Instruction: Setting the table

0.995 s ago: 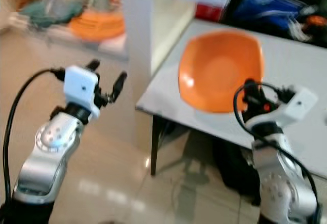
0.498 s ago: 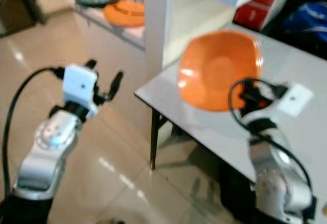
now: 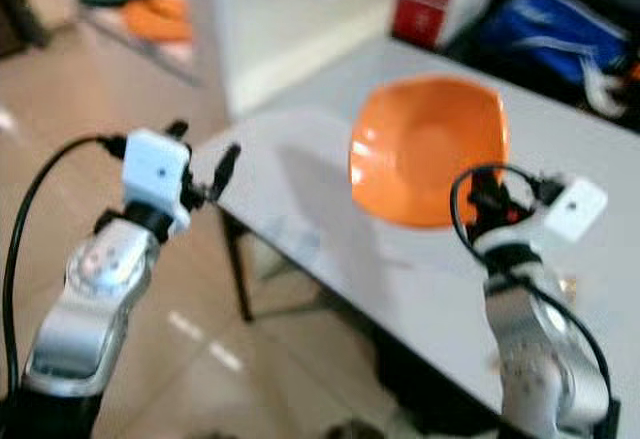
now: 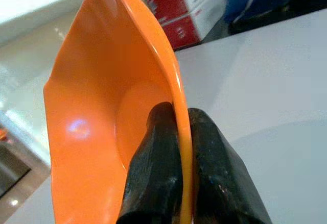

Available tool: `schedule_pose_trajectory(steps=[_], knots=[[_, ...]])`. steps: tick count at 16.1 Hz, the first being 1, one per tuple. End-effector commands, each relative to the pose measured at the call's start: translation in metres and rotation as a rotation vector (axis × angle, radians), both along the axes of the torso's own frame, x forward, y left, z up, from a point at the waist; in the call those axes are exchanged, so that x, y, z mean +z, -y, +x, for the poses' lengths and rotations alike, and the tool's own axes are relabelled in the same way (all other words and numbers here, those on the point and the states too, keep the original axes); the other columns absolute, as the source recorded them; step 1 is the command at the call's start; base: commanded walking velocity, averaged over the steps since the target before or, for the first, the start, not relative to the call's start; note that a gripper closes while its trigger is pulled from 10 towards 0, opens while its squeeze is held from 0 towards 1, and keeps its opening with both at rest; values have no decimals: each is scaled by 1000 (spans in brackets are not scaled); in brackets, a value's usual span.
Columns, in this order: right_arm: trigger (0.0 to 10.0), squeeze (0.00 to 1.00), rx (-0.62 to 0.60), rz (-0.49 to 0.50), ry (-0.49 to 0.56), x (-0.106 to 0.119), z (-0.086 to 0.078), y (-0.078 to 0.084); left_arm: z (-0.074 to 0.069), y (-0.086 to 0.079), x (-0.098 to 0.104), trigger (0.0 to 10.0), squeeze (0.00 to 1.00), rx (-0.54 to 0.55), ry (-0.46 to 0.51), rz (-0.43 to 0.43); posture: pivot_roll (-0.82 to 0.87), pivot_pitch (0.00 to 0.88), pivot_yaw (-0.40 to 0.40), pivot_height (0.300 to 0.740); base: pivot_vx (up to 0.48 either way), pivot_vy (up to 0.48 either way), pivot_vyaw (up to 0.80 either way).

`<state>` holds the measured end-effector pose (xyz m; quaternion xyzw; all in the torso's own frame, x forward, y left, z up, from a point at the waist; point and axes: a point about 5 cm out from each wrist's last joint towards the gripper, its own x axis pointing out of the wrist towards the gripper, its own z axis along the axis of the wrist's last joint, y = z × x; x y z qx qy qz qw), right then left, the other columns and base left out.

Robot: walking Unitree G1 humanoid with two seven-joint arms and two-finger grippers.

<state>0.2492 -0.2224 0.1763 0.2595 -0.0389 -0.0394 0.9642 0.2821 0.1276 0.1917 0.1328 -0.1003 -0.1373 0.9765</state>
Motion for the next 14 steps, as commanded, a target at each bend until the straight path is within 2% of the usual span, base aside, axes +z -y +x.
schedule_pose_trajectory(steps=[1,4,7,8,11,14], knots=[[10000,0,-19,-11,42,10,-4,5,0,5,1,10000,0,-22,-2,-4,2,52,-22,740,0,-446,-800],[10000,0,13,-5,47,15,-1,1,1,6,3,10000,0,-19,5,-7,-1,52,-23,740,0,-446,0],[10000,0,61,-14,-45,13,8,-5,2,4,5,10000,0,-3,14,-12,3,53,-27,740,0,-445,0],[10000,0,68,-13,-47,15,10,-6,2,3,5,10000,0,-2,13,-12,5,52,-27,740,0,-446,0],[10000,0,47,40,-89,16,22,-5,4,3,4,10000,0,-2,10,-12,9,51,-26,740,0,-445,0],[10000,0,33,24,-144,12,37,-11,4,0,4,10000,0,3,10,-11,13,49,-28,740,0,-407,0]])
